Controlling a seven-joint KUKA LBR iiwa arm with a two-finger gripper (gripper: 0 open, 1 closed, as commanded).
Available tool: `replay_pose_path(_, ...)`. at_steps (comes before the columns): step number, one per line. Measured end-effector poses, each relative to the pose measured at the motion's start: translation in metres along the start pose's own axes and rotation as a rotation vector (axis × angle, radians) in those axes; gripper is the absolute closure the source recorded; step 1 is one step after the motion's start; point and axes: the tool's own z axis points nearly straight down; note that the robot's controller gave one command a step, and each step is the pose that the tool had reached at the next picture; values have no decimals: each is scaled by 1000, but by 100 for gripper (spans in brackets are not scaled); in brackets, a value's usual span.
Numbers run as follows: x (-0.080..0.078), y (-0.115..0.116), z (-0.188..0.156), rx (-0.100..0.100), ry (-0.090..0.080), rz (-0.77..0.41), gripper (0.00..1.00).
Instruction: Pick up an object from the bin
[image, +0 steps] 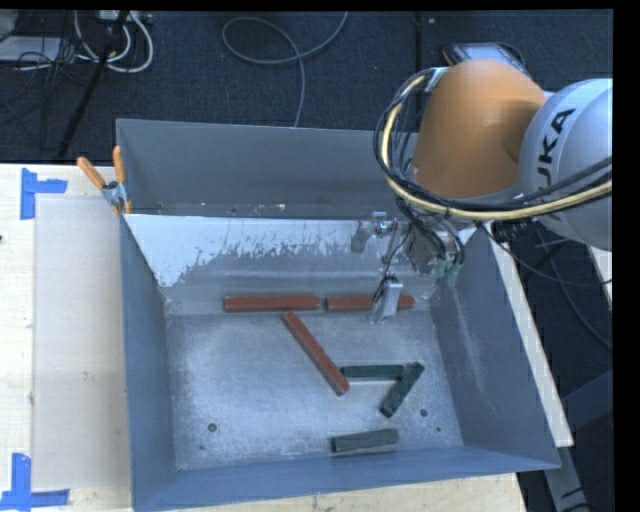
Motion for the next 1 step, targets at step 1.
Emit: replay_pose_path(1,0,0,0,0,0,0,0)
